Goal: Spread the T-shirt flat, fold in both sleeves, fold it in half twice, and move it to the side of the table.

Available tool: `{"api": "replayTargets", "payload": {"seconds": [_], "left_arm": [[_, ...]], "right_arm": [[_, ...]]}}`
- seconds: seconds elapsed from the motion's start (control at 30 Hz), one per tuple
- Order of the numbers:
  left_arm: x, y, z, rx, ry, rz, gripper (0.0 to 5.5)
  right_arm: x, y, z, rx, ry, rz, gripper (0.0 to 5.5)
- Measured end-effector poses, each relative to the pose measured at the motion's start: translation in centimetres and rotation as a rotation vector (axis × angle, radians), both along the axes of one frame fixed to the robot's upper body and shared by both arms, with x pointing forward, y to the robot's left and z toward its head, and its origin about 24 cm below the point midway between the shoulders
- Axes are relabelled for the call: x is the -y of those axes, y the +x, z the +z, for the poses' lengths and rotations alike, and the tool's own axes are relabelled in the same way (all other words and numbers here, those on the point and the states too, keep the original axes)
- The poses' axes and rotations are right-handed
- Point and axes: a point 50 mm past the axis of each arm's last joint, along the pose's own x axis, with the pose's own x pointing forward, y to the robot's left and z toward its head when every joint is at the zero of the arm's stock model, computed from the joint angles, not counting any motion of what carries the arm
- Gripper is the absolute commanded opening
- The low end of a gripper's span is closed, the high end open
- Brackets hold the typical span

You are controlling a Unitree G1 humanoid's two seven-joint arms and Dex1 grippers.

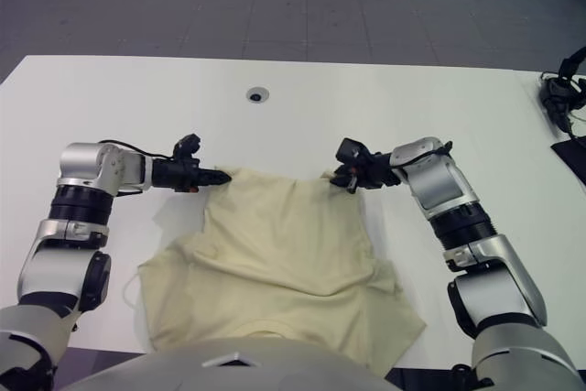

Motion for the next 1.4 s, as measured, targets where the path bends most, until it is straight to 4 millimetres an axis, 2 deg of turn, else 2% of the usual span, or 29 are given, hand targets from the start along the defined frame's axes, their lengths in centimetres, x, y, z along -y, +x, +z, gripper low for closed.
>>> {"api": "replayTargets", "payload": {"seconds": [0.1,0.17,0.33,0.47,0.57,0.67,0.73,0.87,0.93,0.97,1.0,1.13,1.2,1.3,1.4], "left_arm": [[-0.2,1.1,0.2,0.04,0.014,0.037,0.01],[-0.2,2.2,0.7,0.08,0.011,0.07,0.01],[0.3,4.7,3.5,0.221,-0.036,0.087,0.01],[0.7,4.9,4.7,0.289,-0.042,-0.01,0.01],[-0.3,4.0,5.9,0.372,0.018,-0.123,0.01],[-2.0,2.1,5.7,0.408,0.11,-0.215,0.01],[-2.5,0.3,5.6,0.429,0.143,-0.283,0.01],[-2.0,-2.9,6.8,0.504,0.162,-0.454,0.01],[-1.8,-4.2,7.2,0.522,0.178,-0.516,0.01],[-1.6,-4.8,7.1,0.526,0.191,-0.548,0.01],[-1.4,-5.7,6.7,0.52,0.212,-0.598,0.37],[-1.3,-8.0,4.6,0.467,0.282,-0.724,0.98],[-2.3,-9.1,3.8,0.436,0.343,-0.786,1.31],[-3.1,-9.6,4.2,0.441,0.375,-0.851,1.79],[-3.5,-9.6,5.6,0.485,0.373,-0.885,2.27]], "right_arm": [[0.2,1.2,0.0,0.063,0.01,-0.084,0.08],[0.4,2.2,-0.1,0.101,0.013,-0.156,0.02],[0.6,3.3,0.0,0.143,0.045,-0.255,0.01],[0.0,3.3,2.2,0.17,0.154,-0.273,0.01],[-0.6,2.6,5.2,0.215,0.264,-0.26,0.01],[-0.1,0.7,7.2,0.212,0.346,-0.273,0.01],[0.1,-1.3,8.0,0.178,0.376,-0.236,0.01],[0.3,-6.3,7.5,0.032,0.324,-0.072,0.01],[0.8,-7.9,6.8,-0.022,0.275,-0.017,0.01],[1.0,-8.5,6.5,-0.038,0.243,0.006,0.38],[1.1,-9.0,5.9,-0.046,0.2,0.027,0.46],[1.0,-9.1,5.0,-0.008,0.131,0.039,1.14],[1.2,-9.0,5.1,0.007,0.117,0.035,1.45],[1.7,-9.2,5.4,0.0,0.1,0.05,1.91],[2.4,-9.6,6.0,-0.007,0.082,0.072,2.37]]}}
